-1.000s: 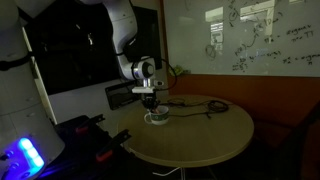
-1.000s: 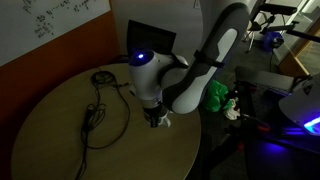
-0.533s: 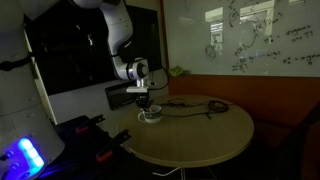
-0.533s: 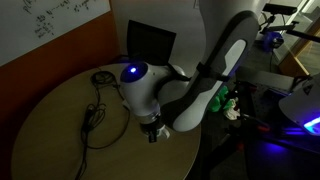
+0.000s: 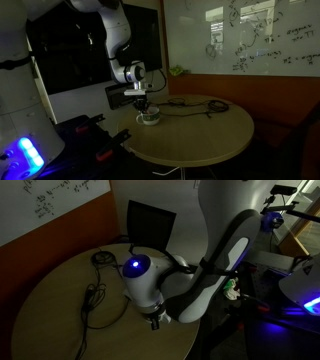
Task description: Move the cup to the left
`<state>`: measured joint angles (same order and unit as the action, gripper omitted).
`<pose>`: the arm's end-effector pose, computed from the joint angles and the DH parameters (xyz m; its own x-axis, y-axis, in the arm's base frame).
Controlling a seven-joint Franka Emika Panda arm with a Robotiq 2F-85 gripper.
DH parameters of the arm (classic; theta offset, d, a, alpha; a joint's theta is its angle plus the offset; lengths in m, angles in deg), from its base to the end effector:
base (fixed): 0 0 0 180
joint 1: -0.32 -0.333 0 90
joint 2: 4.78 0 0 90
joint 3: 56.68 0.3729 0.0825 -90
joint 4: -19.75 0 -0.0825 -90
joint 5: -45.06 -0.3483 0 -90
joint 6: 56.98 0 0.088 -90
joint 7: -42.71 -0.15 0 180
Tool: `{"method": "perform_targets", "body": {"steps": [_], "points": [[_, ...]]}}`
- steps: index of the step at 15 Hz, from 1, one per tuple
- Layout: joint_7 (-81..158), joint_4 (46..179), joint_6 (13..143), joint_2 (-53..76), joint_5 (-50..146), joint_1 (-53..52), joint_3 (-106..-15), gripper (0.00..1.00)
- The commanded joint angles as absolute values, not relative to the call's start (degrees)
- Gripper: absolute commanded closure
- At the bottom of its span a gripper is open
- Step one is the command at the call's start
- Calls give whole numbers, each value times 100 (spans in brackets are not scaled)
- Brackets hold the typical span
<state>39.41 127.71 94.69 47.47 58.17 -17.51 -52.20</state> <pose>0.5603 0.2315 0.0364 0.8623 0.4863 -0.1410 0.4942 -0.8690 0.0250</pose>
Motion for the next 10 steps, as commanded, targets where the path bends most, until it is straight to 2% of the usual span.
{"method": "perform_targets", "body": {"steps": [1, 3, 4, 5, 10], "points": [[3874, 12787, 9774, 4745, 5982, -2006, -5469, 97], [3913, 12785, 9819, 4767, 5949, -2026, -5467, 97], [3914, 12794, 9835, 4766, 5918, -2018, -5454, 73], [3951, 12804, 9833, 4760, 5895, -1982, -5420, 64], [4058, 13143, 10057, 4358, 5953, -1891, -5406, 28]]}}
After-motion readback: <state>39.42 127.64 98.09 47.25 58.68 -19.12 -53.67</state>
